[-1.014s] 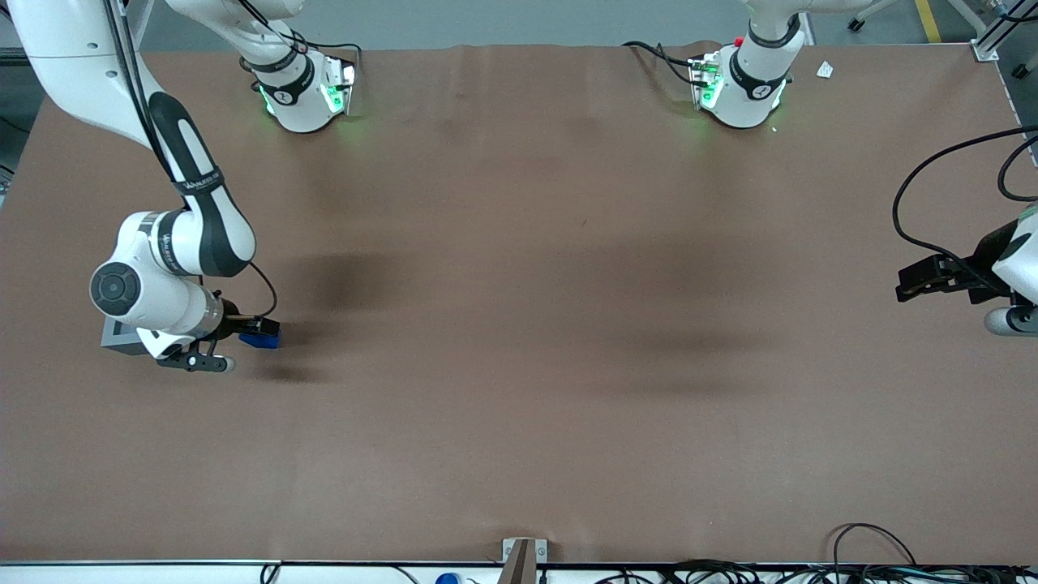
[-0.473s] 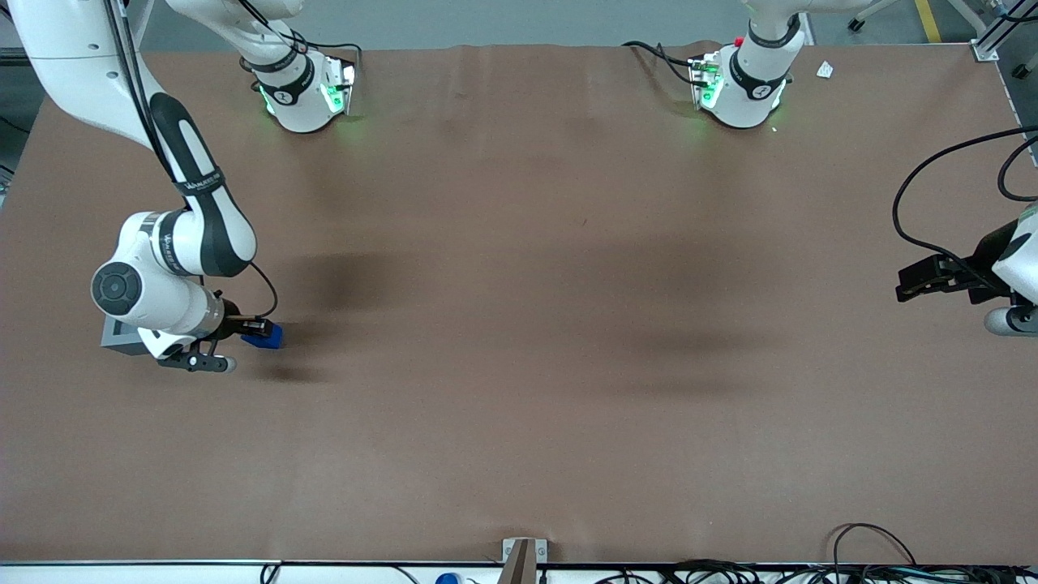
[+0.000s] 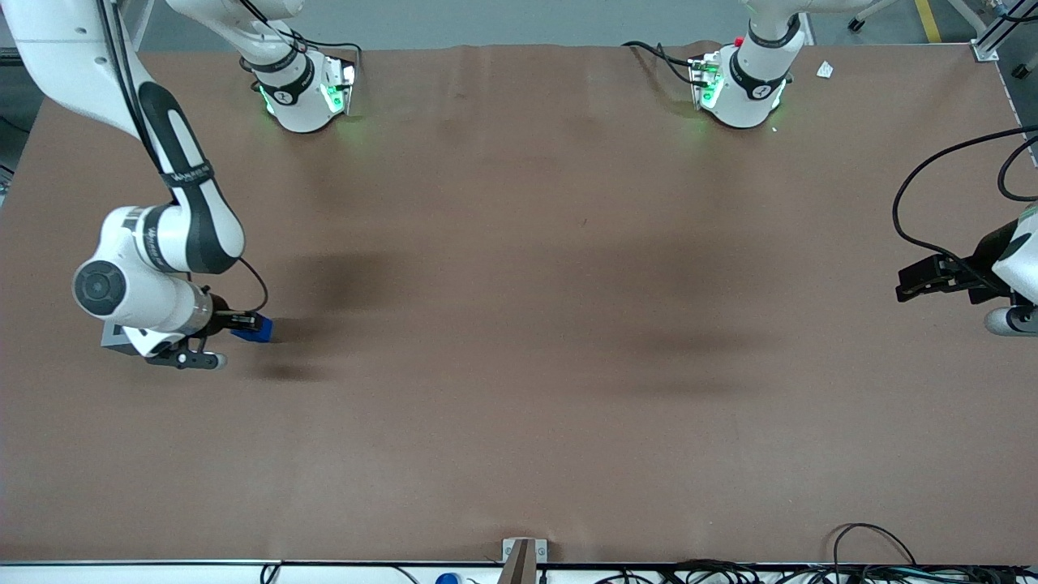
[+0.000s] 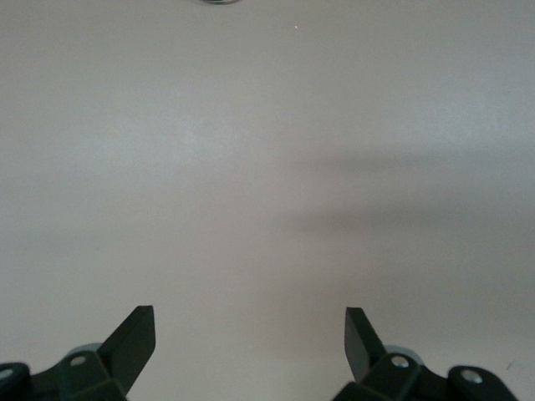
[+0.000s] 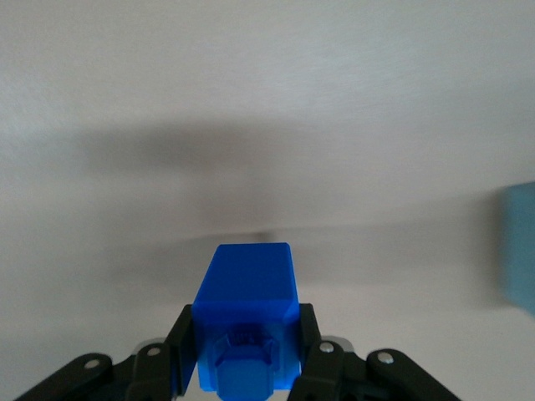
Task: Insert blue part into gray base with right arm
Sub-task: 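Lift the blue block and carry it over the gray base, then lower the blue block into the gray base's opening and press it in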
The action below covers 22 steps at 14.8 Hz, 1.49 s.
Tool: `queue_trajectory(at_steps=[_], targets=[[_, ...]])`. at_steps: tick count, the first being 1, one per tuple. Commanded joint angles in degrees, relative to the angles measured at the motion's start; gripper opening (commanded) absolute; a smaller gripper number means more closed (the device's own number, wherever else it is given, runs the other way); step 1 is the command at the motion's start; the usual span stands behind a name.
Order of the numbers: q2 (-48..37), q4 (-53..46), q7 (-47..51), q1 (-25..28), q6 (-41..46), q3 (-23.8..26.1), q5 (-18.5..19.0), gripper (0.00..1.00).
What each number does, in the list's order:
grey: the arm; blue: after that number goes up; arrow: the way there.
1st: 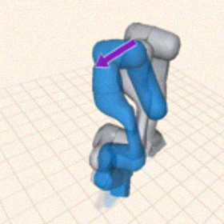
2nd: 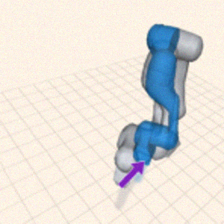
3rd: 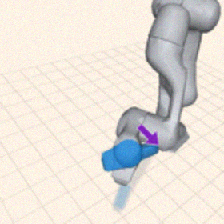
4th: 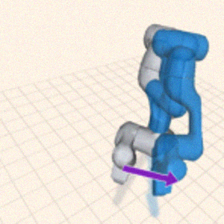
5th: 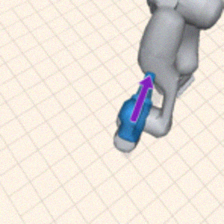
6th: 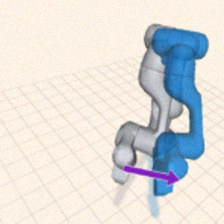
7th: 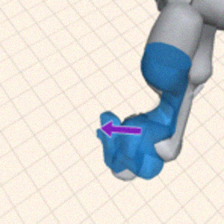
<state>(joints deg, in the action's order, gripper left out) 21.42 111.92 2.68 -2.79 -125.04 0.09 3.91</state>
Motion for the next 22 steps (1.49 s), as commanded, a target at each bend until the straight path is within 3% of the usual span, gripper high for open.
queue_trajectory(at_steps=[1, 4, 8, 13, 22], targets=[[-4.7, -0.2, -6.6, -4.4, 5.1, 0.1, 2.2, 0.00], [-5.8, -1.9, -17.7, -9.3, 5.3, 0.1, 2.2, 0.00], [-5.6, -4.5, -23.9, -13.7, 7.5, 0.1, 1.8, 0.00], [-3.3, -8.5, -23.9, -18.4, 7.6, 0.2, 1.4, 0.00], [0.9, -7.9, -25.3, -19.5, 1.4, 0.3, 0.0, 0.00]])
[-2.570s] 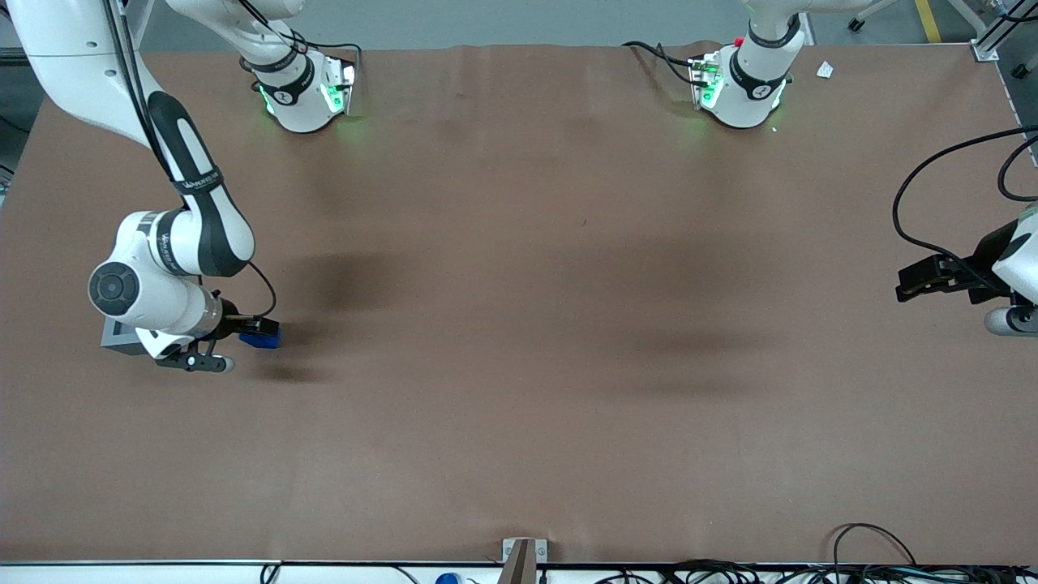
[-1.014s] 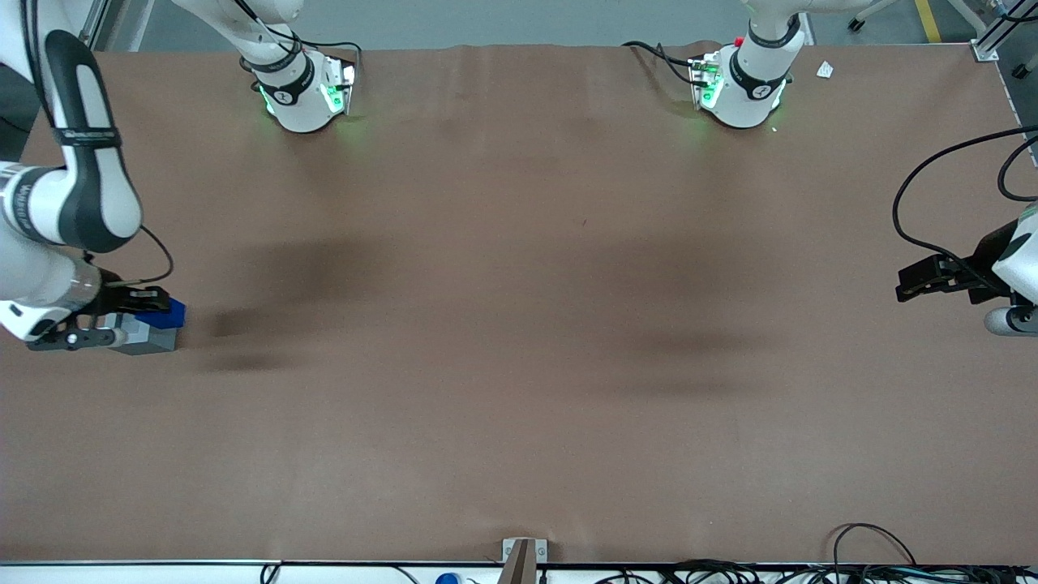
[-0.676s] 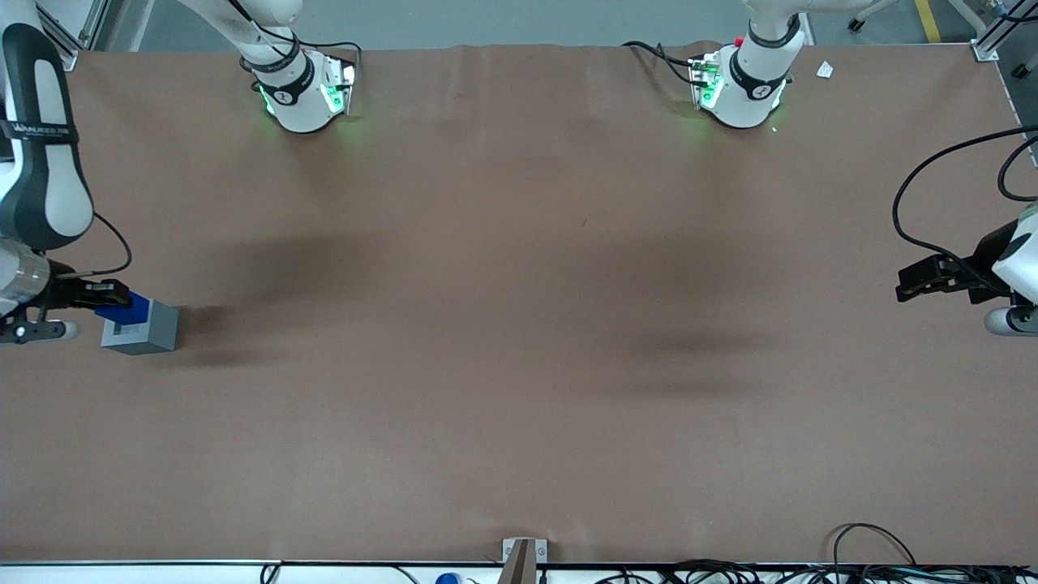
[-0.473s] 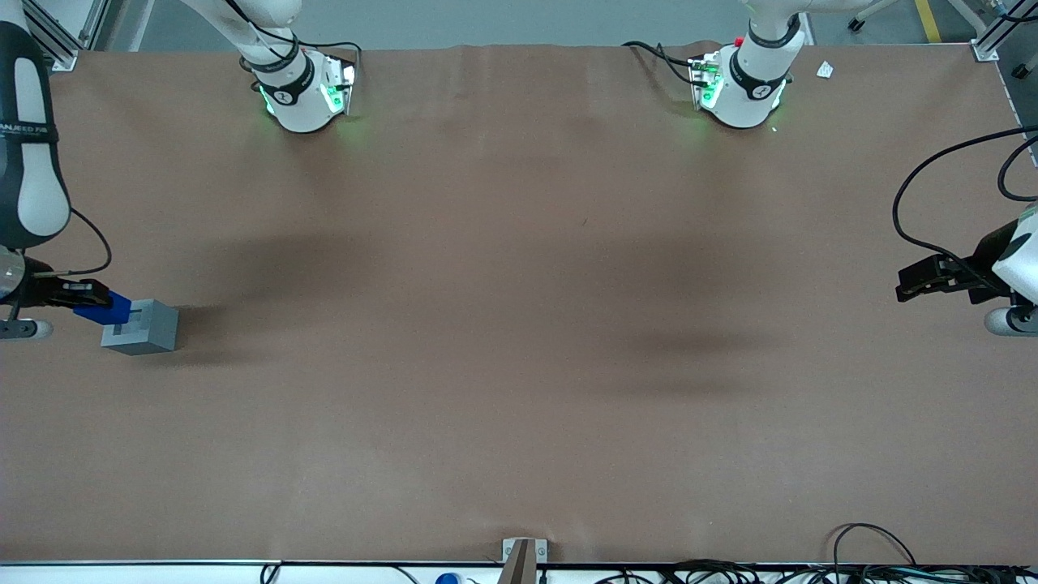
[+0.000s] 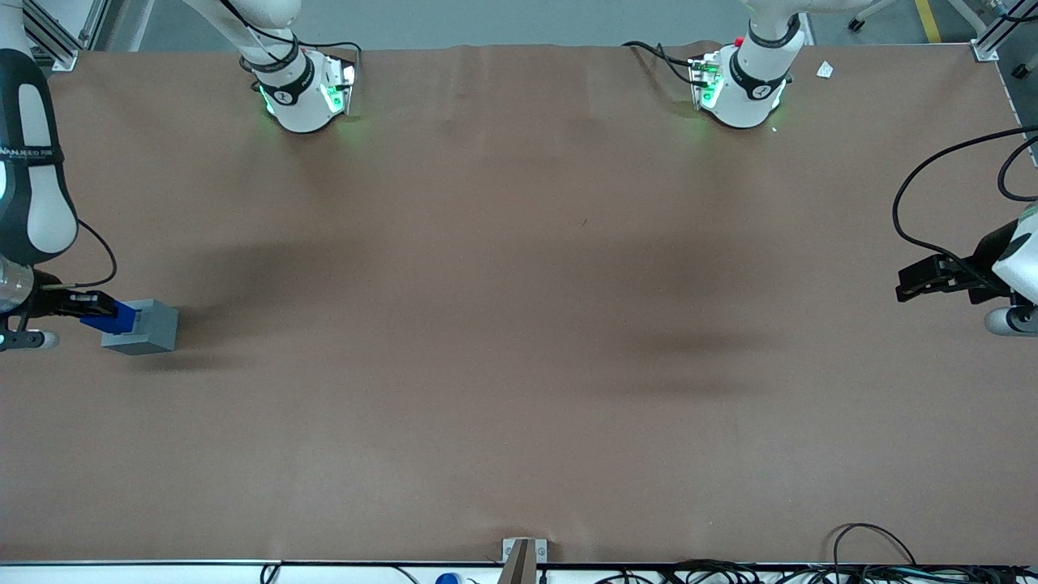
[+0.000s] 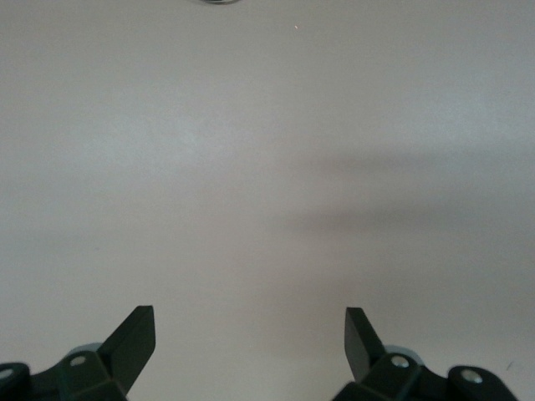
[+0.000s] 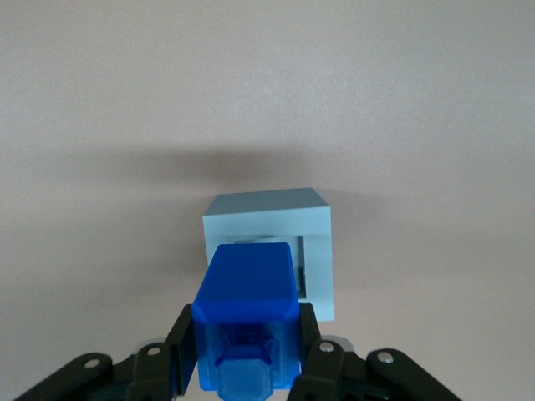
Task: Insert blue part into gray base with right arm
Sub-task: 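Lower the blue block into the gray base's opening and press it in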
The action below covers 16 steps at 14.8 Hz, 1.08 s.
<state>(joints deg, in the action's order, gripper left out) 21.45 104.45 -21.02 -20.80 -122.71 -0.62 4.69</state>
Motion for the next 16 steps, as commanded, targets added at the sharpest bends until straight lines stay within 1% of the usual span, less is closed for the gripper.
queue_trajectory(at_steps=[1, 4, 16], targets=[[1.0, -0.4, -2.5, -2.0, -1.0, 1.0, -0.9, 0.00], [1.0, -0.4, -2.8, -2.2, -0.9, 1.0, -1.6, 0.00], [2.1, 0.2, -2.8, -2.7, -0.6, 1.0, -1.8, 0.00]])
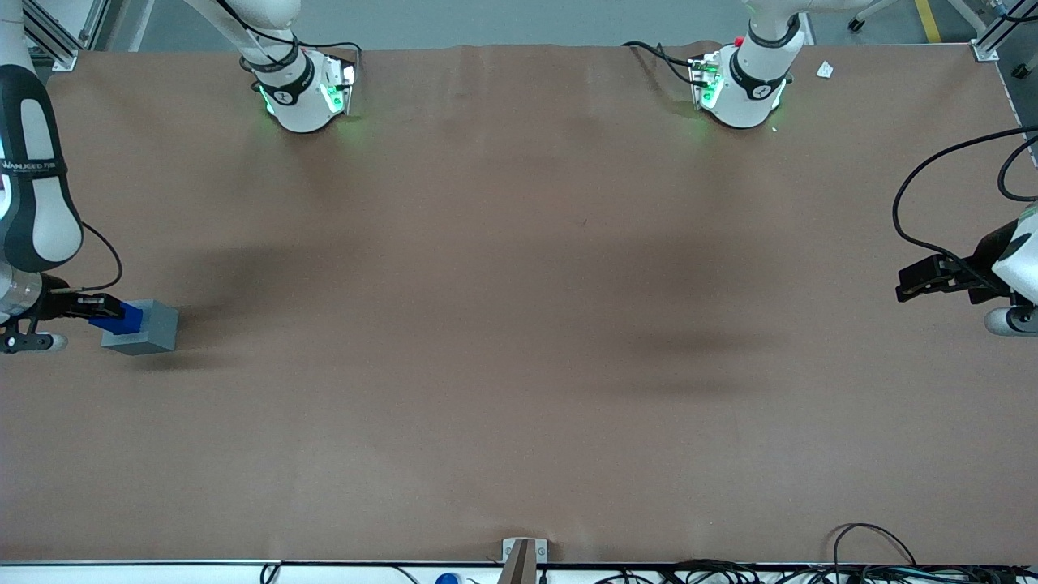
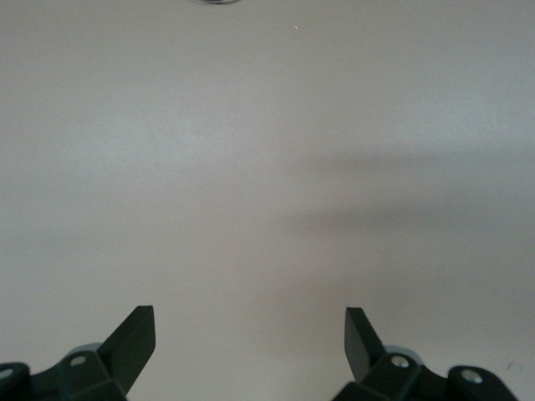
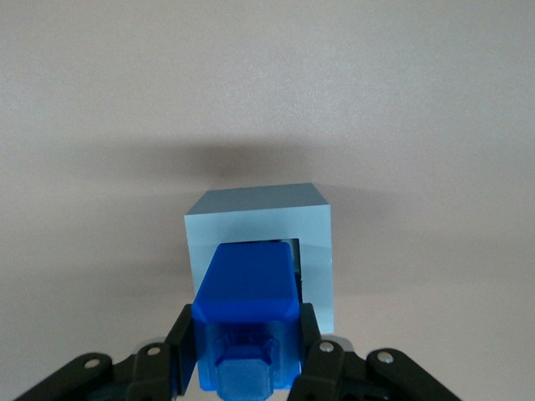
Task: Insert blue part into gray base with right arm
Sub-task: 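Lower the blue block into the gray base's opening and press it in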
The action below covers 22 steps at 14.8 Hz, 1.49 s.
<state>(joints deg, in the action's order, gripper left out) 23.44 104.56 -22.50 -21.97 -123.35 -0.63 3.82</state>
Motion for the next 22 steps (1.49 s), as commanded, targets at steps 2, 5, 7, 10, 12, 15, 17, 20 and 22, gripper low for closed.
queue_trajectory(at_steps=[2, 5, 7, 10, 12, 15, 17, 20, 22], targets=[[0.1, 0.0, -1.3, -2.0, 0.0, 1.0, -0.9, 0.00], [0.1, 0.0, -1.2, -2.0, 0.0, 1.0, -1.0, 0.00], [0.3, 0.0, -1.2, -2.0, 0.0, 1.0, -1.1, 0.00], [0.6, -0.1, -0.9, -1.8, 0.0, 1.0, -1.2, 0.00], [0.6, -0.1, -0.6, -1.6, 0.4, 1.0, -1.2, 0.00], [0.6, -0.4, -0.6, -1.4, 0.6, 1.0, -1.1, 0.00], [0.6, -0.5, -0.6, -1.3, 0.6, 1.0, -1.1, 0.00], [0.6, -0.8, -0.6, -1.3, 0.6, 1.0, -1.1, 0.00], [0.6, -1.0, -0.6, -1.3, 0.6, 1.0, -1.1, 0.00]])
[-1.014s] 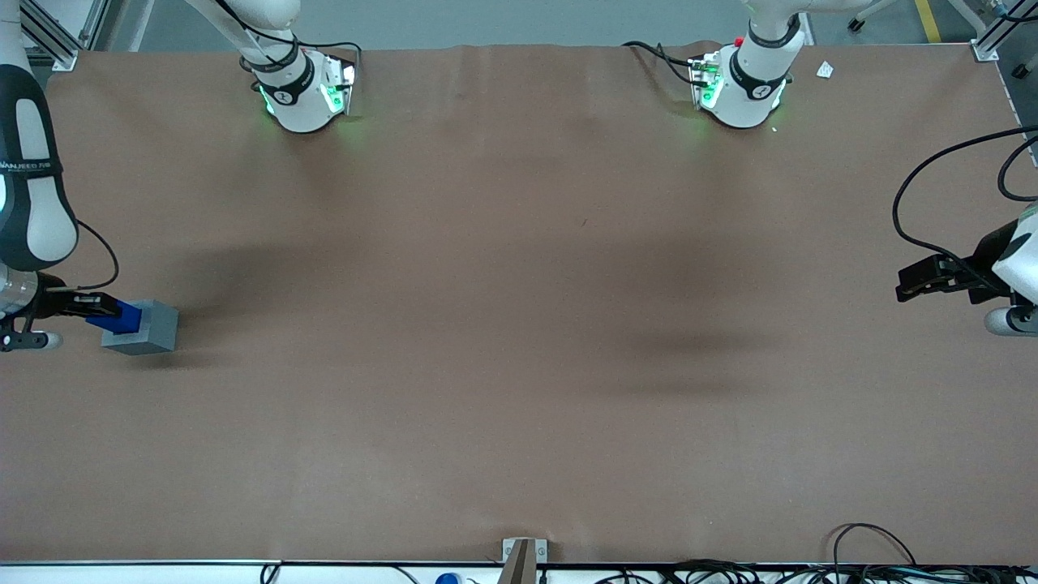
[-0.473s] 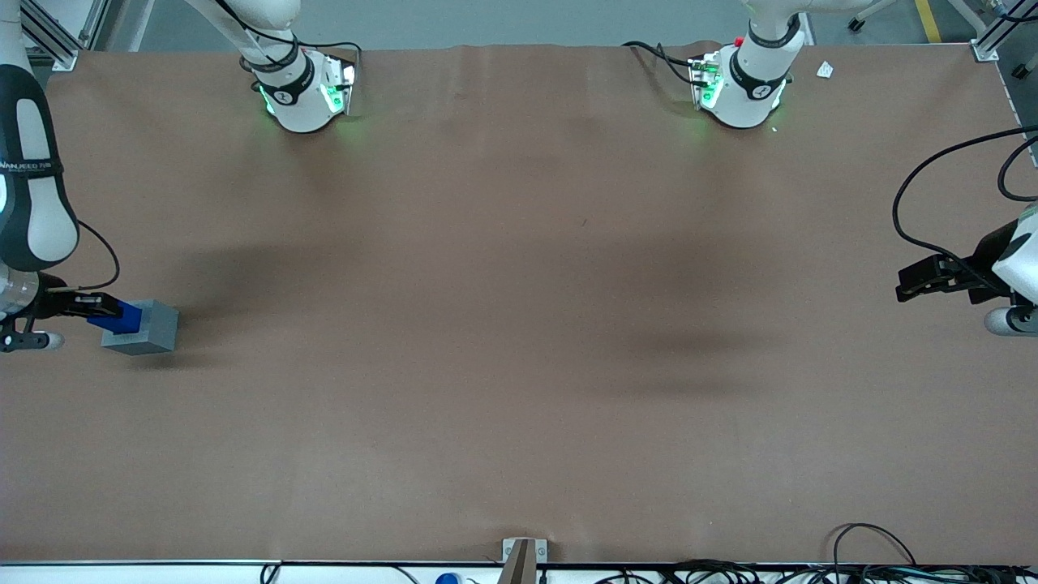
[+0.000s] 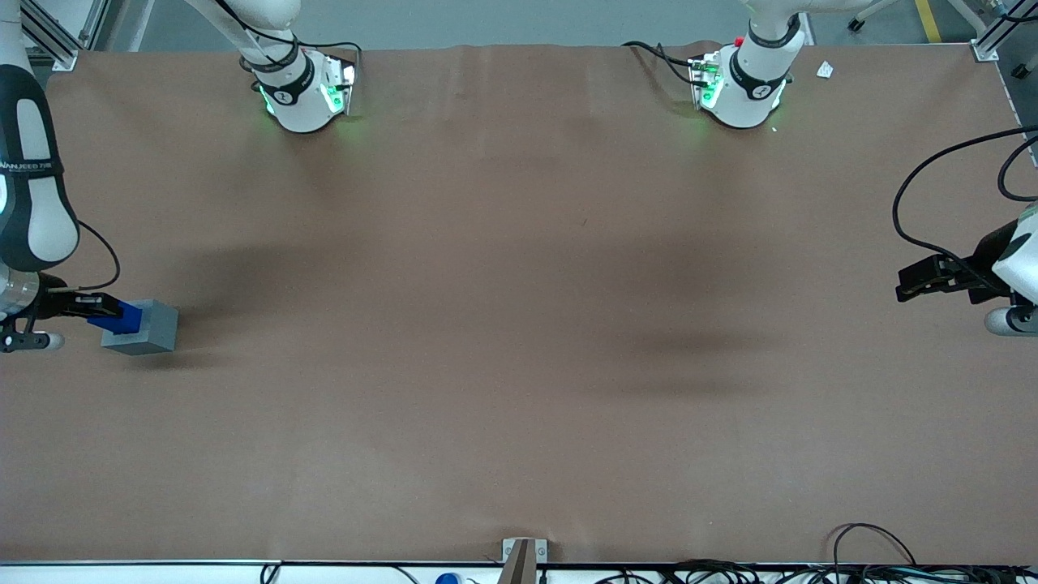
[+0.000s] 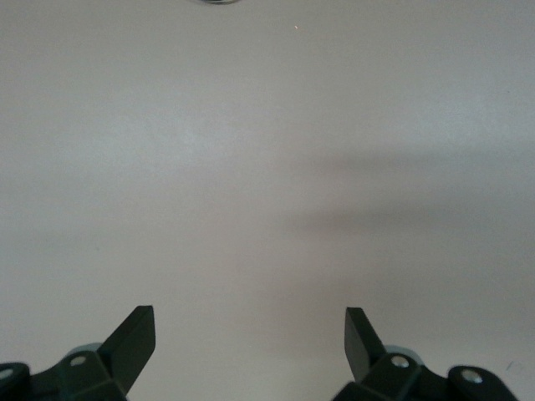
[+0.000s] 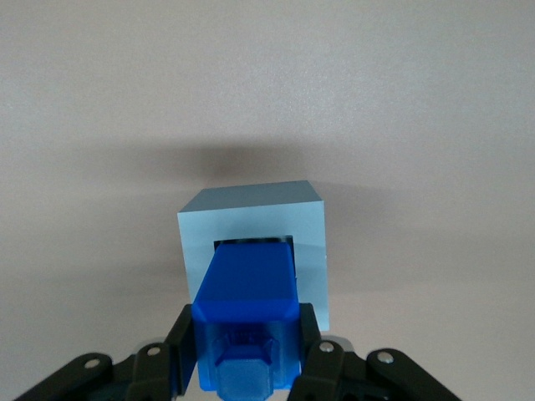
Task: Insert blue part into gray base with right arm
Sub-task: 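Lower the blue block into the gray base's opening and press it in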
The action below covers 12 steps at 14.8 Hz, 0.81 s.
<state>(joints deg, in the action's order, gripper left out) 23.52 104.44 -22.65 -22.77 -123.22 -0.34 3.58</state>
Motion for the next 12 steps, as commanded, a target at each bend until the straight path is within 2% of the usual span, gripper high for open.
queue_trajectory(at_steps=[1, 12], targets=[[0.5, -0.9, -0.5, -0.5, 0.4, 0.7, -0.9, 0.00], [0.6, -2.9, -0.3, -0.3, 3.1, 0.7, -0.9, 0.00]])
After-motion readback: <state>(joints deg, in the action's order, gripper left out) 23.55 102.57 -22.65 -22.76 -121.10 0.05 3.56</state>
